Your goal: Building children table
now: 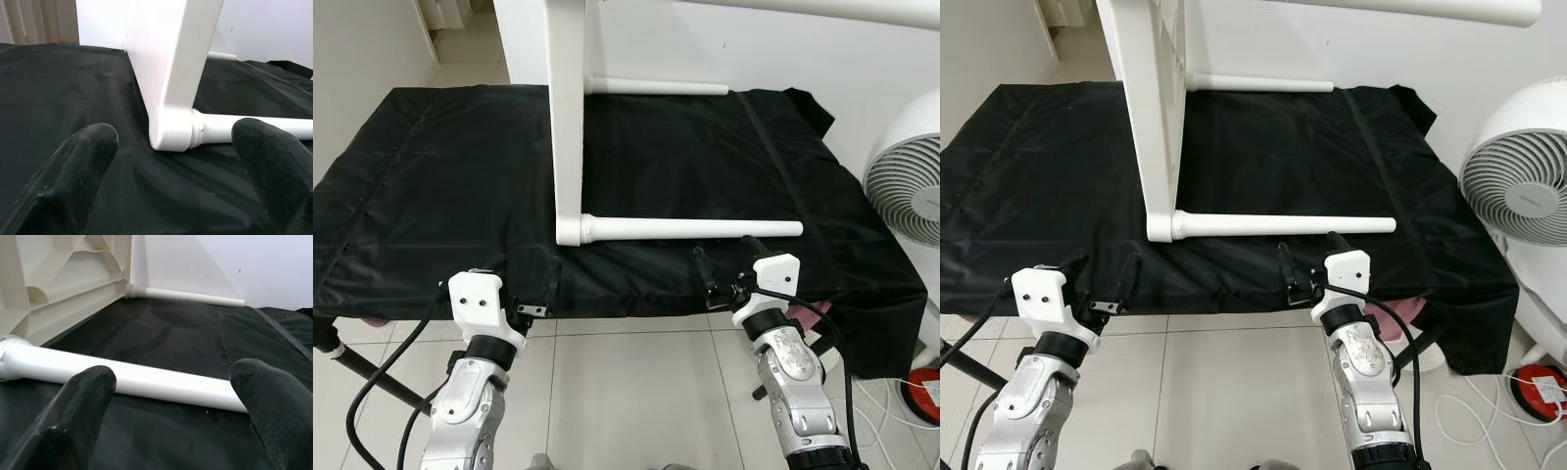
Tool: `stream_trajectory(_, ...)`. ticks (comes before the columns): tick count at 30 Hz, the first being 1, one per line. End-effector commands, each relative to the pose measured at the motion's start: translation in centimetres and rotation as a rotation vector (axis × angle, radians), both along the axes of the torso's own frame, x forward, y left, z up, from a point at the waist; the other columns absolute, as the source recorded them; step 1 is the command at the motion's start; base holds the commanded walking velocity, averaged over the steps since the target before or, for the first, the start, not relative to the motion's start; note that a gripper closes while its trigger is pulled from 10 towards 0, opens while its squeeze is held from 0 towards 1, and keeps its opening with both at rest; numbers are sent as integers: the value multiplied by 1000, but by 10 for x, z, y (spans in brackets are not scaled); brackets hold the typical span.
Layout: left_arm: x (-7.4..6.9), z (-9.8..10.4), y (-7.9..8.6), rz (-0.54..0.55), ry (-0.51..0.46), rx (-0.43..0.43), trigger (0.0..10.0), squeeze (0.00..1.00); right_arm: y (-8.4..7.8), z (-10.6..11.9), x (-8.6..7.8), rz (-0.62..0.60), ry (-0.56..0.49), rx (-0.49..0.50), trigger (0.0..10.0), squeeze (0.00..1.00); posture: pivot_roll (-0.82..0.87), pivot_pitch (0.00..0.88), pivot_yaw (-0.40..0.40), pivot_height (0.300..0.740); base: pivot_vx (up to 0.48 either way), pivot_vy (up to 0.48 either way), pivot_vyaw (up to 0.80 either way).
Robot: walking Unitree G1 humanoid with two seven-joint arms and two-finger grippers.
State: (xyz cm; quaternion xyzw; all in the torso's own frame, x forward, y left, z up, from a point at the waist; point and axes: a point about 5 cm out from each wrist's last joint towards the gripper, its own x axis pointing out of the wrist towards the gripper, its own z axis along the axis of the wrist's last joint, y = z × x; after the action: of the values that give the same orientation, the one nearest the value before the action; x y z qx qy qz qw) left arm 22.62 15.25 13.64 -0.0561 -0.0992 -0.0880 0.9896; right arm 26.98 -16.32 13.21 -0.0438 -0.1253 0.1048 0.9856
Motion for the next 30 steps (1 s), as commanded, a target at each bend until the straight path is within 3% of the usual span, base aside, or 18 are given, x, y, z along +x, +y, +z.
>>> stream_trajectory(1, -1, 4, -1, -26, -27, 7, 10000, 0, 0, 2, -2, 6, -13, 3, 10000, 0, -34, 66, 3, 740, 360, 0, 0)
stream_trajectory(16, -5, 3, 0, -13, -18, -9, 10000, 0, 0, 0, -4, 18, -3, -15, 10000, 0, -28, 75, -3, 740, 357, 0, 0)
stream_trajectory(23, -12, 4, -2, -27, -39, -39, 10000, 0, -1, -1, -4, 21, 1, -25, 10000, 0, -28, 79, -4, 740, 0, 0, 0)
stream_trajectory(30, -13, 2, -6, -52, -18, -3, 10000, 0, -2, -1, -5, 23, 1, -35, 10000, 0, -35, 74, -2, 740, 0, 0, 0)
